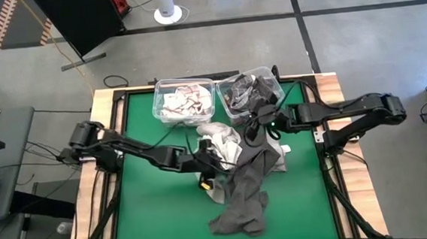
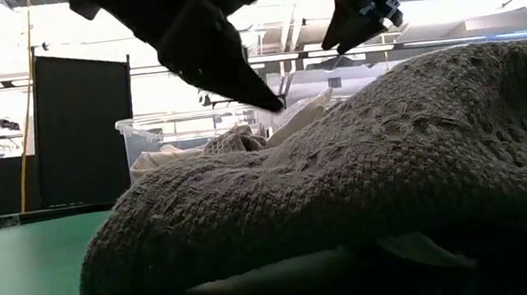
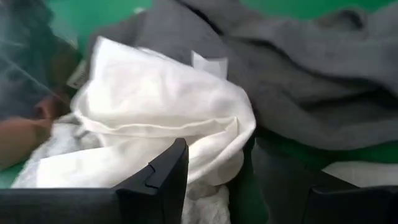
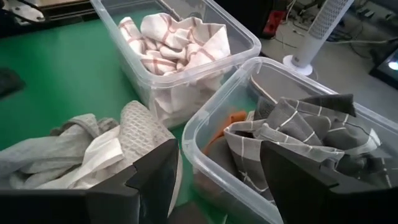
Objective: Sort towels by color in basket
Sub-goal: Put the white microfiber towel into the left transparent bin
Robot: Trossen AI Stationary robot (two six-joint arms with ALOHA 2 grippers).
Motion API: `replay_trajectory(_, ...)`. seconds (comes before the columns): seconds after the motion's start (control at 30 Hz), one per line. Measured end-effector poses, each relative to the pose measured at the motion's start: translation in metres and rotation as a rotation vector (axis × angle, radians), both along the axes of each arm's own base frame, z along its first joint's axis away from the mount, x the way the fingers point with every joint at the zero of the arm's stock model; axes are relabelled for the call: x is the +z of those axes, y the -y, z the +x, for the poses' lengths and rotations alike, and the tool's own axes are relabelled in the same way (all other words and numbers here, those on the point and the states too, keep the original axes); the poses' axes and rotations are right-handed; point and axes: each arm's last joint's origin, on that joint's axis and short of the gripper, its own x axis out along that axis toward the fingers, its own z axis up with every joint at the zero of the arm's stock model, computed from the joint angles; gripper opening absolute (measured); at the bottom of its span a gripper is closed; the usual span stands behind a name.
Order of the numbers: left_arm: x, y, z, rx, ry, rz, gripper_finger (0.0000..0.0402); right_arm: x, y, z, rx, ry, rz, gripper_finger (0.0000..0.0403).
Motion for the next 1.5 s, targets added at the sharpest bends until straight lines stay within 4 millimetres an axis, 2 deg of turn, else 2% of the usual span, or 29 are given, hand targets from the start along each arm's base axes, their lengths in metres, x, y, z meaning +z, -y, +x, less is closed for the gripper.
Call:
replay_trajectory(0.2, -0.018, 0.011, 0.011, -0.044, -0.06, 0.075, 0.0169, 0.0, -0.009, 0.0, 0.001, 0.002, -0.016, 0.026)
replay_trajectory(0.47, -0.041, 0.012, 0.024, -0.061, -0.056, 0.225, 0.016, -0.001, -0.009, -0.001, -0.01, 0.006, -0.003, 0.026)
replay_trajectory(0.57, -0.049, 0.013, 0.027, -0.082, -0.066, 0.256, 0.0124, -0.001, -0.009, -0.001, -0.013, 0.001, -0.001, 0.026)
replay_trajectory(0.7, -0.042, 0.013, 0.028, -0.054, -0.069, 0.266, 0.0029, -0.004, -0.008, -0.004, -0.041, -0.026, -0.002, 0.026)
replay_trajectory(0.73, -0.037, 0.013, 0.026, -0.036, -0.071, 0.264, 0.0016, -0.004, -0.008, -0.005, -0.05, -0.035, -0.005, 0.026)
replay_trajectory(0.83, -0.014, 0.008, 0.024, 0.006, -0.036, 0.236, 0.0009, -0.005, -0.008, -0.006, -0.072, -0.044, -0.003, 0.026)
replay_trajectory(0.97, 0.024, -0.004, 0.008, 0.06, 0.014, 0.232, 0.0003, -0.007, -0.008, -0.007, -0.079, -0.053, 0.003, 0.026)
replay_trajectory(1.23, 0.129, -0.038, -0.05, 0.308, 0.288, 0.333, 0.0001, -0.005, -0.008, -0.007, -0.109, -0.04, -0.026, 0.026)
replay_trajectory(1.4, 0.182, -0.068, -0.087, 0.453, 0.482, 0.408, 0.0001, -0.005, -0.009, -0.007, -0.108, -0.032, -0.028, 0.026)
replay_trajectory(1.5, 0.205, -0.087, -0.107, 0.526, 0.564, 0.463, 0.0001, -0.004, -0.01, -0.006, -0.104, -0.027, -0.028, 0.026)
